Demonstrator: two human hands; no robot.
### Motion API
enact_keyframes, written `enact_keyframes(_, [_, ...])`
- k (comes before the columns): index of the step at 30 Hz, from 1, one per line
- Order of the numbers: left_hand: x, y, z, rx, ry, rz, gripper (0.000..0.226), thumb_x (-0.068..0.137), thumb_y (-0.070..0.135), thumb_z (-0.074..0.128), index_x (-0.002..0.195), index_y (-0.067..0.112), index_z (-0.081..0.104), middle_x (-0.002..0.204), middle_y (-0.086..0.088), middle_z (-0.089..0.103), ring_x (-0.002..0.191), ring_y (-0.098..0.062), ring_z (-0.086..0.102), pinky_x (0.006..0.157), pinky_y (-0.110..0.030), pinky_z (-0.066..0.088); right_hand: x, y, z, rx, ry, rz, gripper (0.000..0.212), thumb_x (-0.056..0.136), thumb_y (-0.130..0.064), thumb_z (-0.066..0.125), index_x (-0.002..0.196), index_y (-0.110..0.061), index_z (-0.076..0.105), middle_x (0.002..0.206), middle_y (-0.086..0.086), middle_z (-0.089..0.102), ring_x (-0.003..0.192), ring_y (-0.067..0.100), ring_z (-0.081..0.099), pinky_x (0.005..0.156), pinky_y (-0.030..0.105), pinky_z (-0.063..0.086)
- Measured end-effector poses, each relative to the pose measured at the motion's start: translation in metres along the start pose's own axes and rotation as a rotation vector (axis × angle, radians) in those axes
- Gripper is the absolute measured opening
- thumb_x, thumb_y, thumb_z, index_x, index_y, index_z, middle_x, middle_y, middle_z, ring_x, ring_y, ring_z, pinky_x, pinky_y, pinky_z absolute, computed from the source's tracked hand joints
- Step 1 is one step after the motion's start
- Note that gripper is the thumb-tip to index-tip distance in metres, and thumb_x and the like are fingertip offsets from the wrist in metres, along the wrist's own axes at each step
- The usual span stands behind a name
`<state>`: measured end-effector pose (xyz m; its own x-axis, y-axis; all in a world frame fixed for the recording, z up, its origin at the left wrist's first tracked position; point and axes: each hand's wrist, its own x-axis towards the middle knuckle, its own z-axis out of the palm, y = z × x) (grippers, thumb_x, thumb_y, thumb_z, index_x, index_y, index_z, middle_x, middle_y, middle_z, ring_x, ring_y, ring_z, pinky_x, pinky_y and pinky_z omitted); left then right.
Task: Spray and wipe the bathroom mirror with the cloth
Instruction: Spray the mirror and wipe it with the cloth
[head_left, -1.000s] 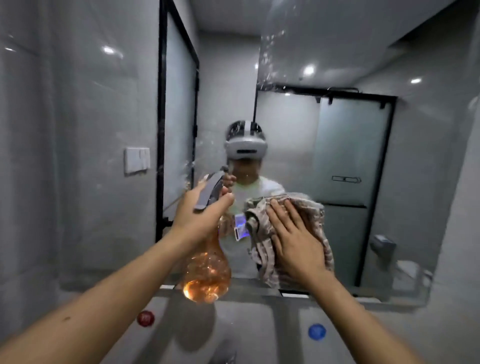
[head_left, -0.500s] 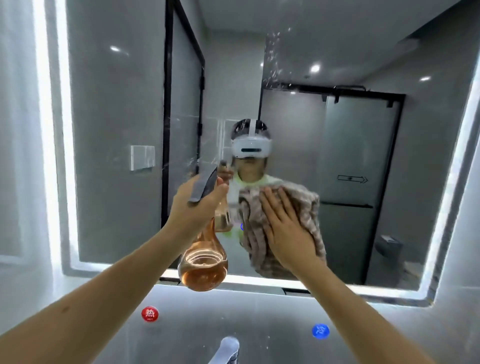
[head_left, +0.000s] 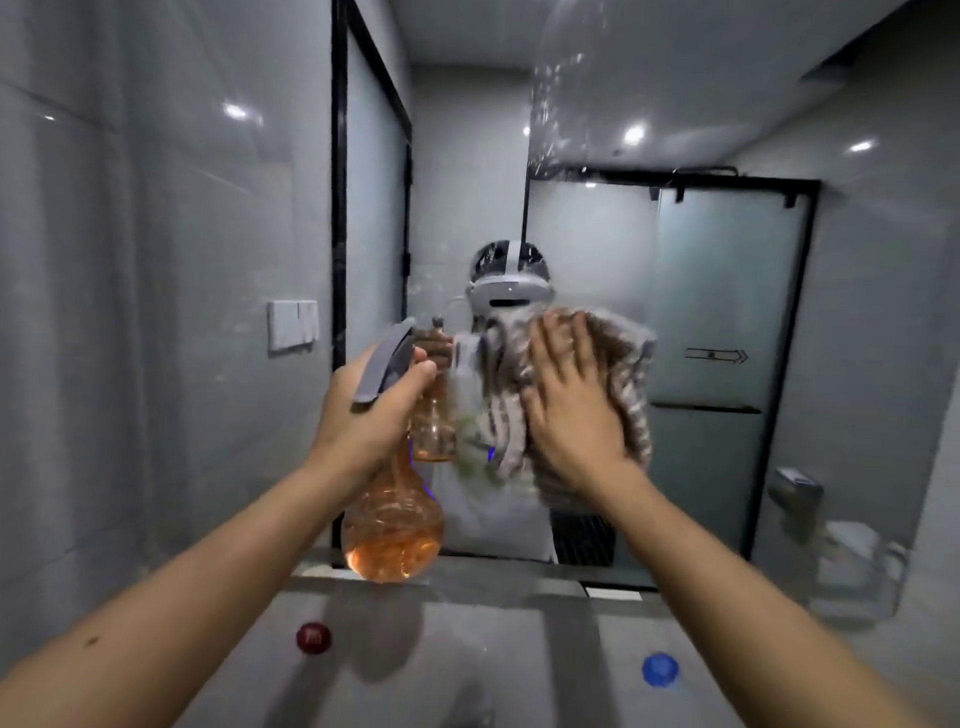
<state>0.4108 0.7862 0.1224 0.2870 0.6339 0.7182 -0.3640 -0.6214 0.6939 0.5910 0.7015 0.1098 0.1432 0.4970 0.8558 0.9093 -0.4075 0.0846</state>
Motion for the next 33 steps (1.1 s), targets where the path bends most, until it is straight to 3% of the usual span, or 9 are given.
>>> enact_keyframes(4, [-0.017, -0.015, 0.003, -0.002, -0.112, -0.066, 0.022, 0.078, 0.029, 0.064, 0.080, 0.007, 0.059, 0.069, -0.004, 0.052, 0.069, -0.019, 0.052, 0.065, -0.043, 0.048, -0.101, 0.014, 0.037, -0.081, -0.103, -0.141, 0.056, 0.088, -0.022, 0.032, 0.142, -0.009, 0.024, 0.150, 0.005, 0.024, 0.142, 0.016, -0.007, 0.114, 0.034, 0.007])
enact_keyframes(6, [-0.030, -0.020, 0.007, -0.038, -0.136, -0.100, 0.034, 0.073, 0.031, 0.062, 0.082, -0.002, 0.055, 0.067, -0.008, 0.046, 0.058, -0.017, 0.043, 0.054, -0.034, 0.035, -0.138, 0.037, 0.038, -0.178, -0.162, -0.182, 0.055, 0.089, -0.022, 0.030, 0.143, -0.012, 0.025, 0.148, 0.004, 0.033, 0.142, 0.020, 0.007, 0.113, 0.036, 0.012])
enact_keyframes(9, [-0.047, -0.031, 0.009, -0.048, -0.157, -0.144, 0.016, 0.081, 0.015, 0.062, 0.081, 0.000, 0.058, 0.050, 0.010, 0.044, 0.041, -0.004, 0.035, 0.043, -0.018, 0.030, -0.131, 0.058, 0.022, -0.199, -0.132, -0.109, 0.053, 0.088, -0.025, 0.033, 0.140, -0.016, 0.030, 0.143, -0.001, 0.041, 0.136, 0.020, 0.024, 0.111, 0.035, 0.014])
enact_keyframes(14, [-0.073, -0.042, 0.001, -0.022, -0.170, -0.105, 0.017, 0.086, 0.003, 0.057, 0.099, 0.013, 0.062, 0.052, 0.007, 0.034, 0.042, -0.004, 0.033, 0.044, -0.007, 0.032, -0.085, 0.032, 0.027, -0.103, -0.039, 0.006, 0.055, 0.091, -0.027, 0.028, 0.143, -0.009, 0.020, 0.150, 0.009, 0.027, 0.137, 0.031, 0.013, 0.113, 0.039, -0.001])
enact_keyframes(17, [-0.082, -0.053, -0.007, 0.009, -0.129, -0.109, 0.021, 0.080, 0.018, 0.063, 0.075, -0.001, 0.055, 0.053, 0.007, 0.036, 0.047, -0.006, 0.033, 0.045, -0.013, 0.030, -0.086, 0.004, 0.045, -0.073, 0.005, 0.017, 0.060, 0.091, -0.027, 0.028, 0.145, -0.007, 0.011, 0.151, 0.006, 0.012, 0.140, 0.031, -0.004, 0.113, 0.036, -0.014])
enact_keyframes(20, [-0.091, -0.064, -0.010, 0.091, -0.106, -0.117, 0.021, 0.076, 0.029, 0.059, 0.062, 0.015, 0.051, 0.048, 0.009, 0.041, 0.047, -0.007, 0.033, 0.047, -0.023, 0.029, -0.093, -0.014, 0.055, -0.087, -0.015, -0.036, 0.062, 0.091, -0.027, 0.029, 0.146, -0.011, 0.005, 0.149, 0.004, 0.013, 0.140, 0.023, -0.019, 0.112, 0.034, -0.018])
enact_keyframes(25, [-0.097, -0.071, -0.014, 0.044, -0.095, -0.132, 0.042, 0.070, 0.039, 0.059, 0.076, -0.003, 0.054, 0.057, -0.014, 0.045, 0.052, -0.017, 0.037, 0.051, -0.033, 0.031, -0.111, 0.018, 0.049, -0.085, -0.035, -0.139, 0.053, 0.092, -0.027, 0.031, 0.141, -0.010, 0.024, 0.147, 0.003, 0.022, 0.141, 0.013, -0.012, 0.114, 0.027, -0.010])
enact_keyframes(29, [-0.096, -0.069, -0.021, 0.033, -0.081, -0.172, 0.003, 0.082, 0.017, 0.064, 0.082, 0.018, 0.061, 0.074, 0.008, 0.064, 0.069, 0.001, 0.061, 0.066, -0.016, 0.045, -0.127, 0.044, 0.043, -0.036, 0.011, 0.019, 0.055, 0.090, -0.030, 0.030, 0.142, -0.018, 0.017, 0.149, 0.001, 0.016, 0.142, 0.015, -0.007, 0.112, 0.027, -0.001])
enact_keyframes(33, [-0.096, -0.077, -0.036, 0.028, -0.061, -0.191, 0.011, 0.078, 0.024, 0.065, 0.088, 0.025, 0.062, 0.091, -0.001, 0.068, 0.087, -0.006, 0.065, 0.078, -0.022, 0.049, -0.126, 0.037, 0.051, -0.064, 0.034, 0.034, 0.059, 0.086, -0.030, 0.031, 0.141, -0.018, 0.014, 0.147, 0.005, 0.018, 0.137, 0.028, 0.002, 0.107, 0.038, 0.008])
